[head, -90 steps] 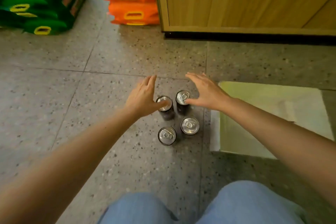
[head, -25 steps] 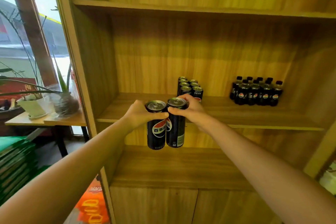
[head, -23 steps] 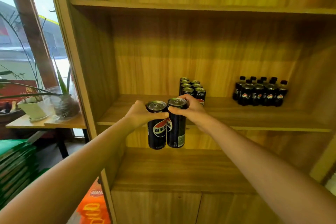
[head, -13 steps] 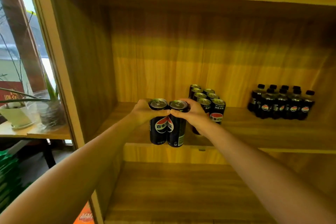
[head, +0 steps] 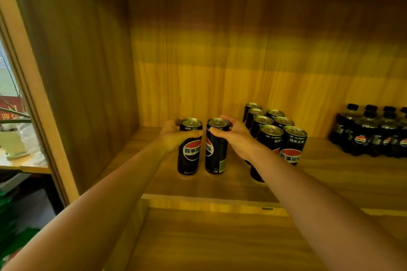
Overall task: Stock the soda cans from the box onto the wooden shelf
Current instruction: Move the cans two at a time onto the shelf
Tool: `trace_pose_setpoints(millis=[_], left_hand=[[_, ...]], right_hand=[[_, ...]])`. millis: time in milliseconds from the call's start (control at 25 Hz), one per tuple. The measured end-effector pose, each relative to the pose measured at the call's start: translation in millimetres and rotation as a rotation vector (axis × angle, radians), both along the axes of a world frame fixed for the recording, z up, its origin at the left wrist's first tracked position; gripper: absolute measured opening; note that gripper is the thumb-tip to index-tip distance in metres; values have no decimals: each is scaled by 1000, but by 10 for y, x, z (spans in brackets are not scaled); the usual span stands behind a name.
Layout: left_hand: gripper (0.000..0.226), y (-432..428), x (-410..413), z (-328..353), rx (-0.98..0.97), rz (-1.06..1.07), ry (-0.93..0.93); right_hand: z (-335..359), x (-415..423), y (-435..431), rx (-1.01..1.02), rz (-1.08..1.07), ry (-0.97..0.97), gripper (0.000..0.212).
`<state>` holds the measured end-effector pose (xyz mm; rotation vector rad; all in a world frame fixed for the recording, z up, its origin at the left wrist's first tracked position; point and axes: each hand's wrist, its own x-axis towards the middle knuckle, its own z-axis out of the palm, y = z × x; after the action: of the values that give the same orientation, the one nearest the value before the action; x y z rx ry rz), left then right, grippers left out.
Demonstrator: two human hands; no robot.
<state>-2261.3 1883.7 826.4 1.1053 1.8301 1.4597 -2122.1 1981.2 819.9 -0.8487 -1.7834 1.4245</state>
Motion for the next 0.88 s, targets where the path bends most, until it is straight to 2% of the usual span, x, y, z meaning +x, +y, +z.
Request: trace_pose_setpoints(millis=[280, 480, 600, 760, 880], left_hand=[[58, 196, -67, -187, 168, 8, -138], [58, 352, -58, -223, 185, -49, -168], [57, 359, -55, -244, 172, -93, -187], [59, 354, 25, -333, 197, -79, -188], [69, 388, -15, -454, 176, -68, -179]], right_hand=[[-111, -101, 194, -69, -55, 201, 58], [-138, -70, 220, -161, 58, 238, 64], [-187, -41, 258, -204, 81, 278, 56], [-293, -4, 285, -150, 122, 258, 44], [-359, 36, 287, -139, 118, 256, 47]])
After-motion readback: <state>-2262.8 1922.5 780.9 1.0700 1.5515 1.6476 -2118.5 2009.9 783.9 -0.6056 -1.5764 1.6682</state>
